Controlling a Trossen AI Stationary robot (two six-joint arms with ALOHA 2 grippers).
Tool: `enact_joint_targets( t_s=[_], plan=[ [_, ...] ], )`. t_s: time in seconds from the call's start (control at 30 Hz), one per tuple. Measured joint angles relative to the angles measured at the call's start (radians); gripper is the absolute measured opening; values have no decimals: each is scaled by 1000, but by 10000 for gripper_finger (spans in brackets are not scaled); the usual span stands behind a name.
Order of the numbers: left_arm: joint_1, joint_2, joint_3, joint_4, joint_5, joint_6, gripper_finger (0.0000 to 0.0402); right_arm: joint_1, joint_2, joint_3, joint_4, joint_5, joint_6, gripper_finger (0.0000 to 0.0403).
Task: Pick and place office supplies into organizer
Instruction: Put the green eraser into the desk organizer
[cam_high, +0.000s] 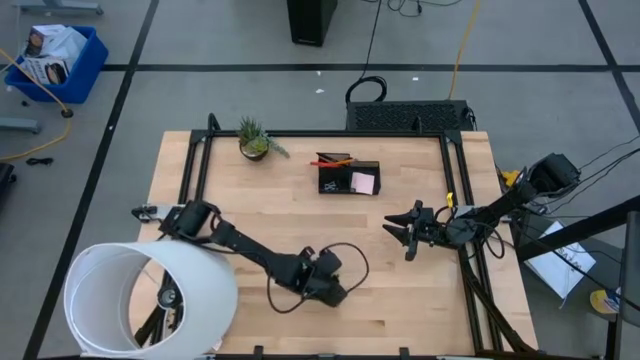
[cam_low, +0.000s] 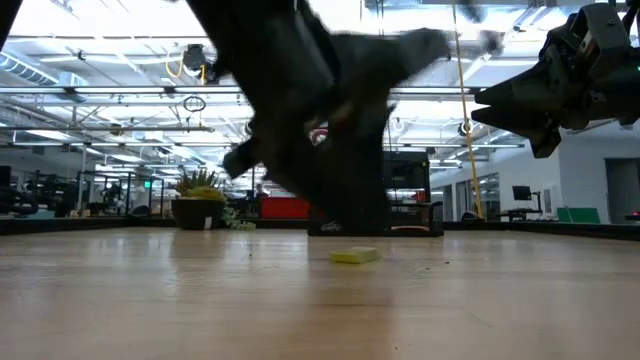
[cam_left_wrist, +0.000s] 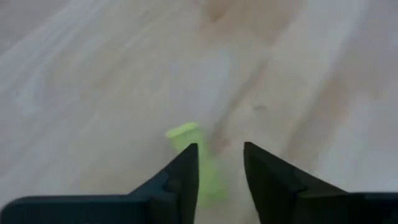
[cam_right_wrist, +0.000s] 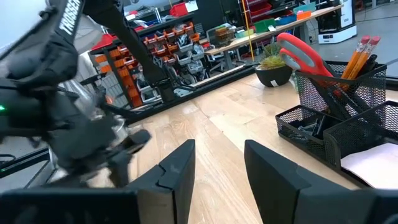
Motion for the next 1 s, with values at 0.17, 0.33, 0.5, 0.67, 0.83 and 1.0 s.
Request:
enact_joint_targets(
  t_s=[0.17, 0.33, 0.5, 0.67, 0.83, 1.0],
  plan=[
    [-11, 0, 21, 40, -34, 24, 171, 0, 0, 0, 0, 0, 0, 132],
    [-5, 45, 21, 32, -31, 7, 180, 0, 0, 0, 0, 0, 0, 132],
    [-9, 84, 26, 35, -68, -22, 164, 0, -1, 0, -3, 0, 0, 132],
    [-9, 79, 26, 16, -79, -44, 153, 0, 0, 0, 0, 0, 0, 132],
    [-21, 80, 45, -25, -99, -44, 167, 0, 0, 0, 0, 0, 0, 132],
    [-25, 79, 47, -83, -109, -93, 184, 0, 0, 0, 0, 0, 0, 132]
  ],
)
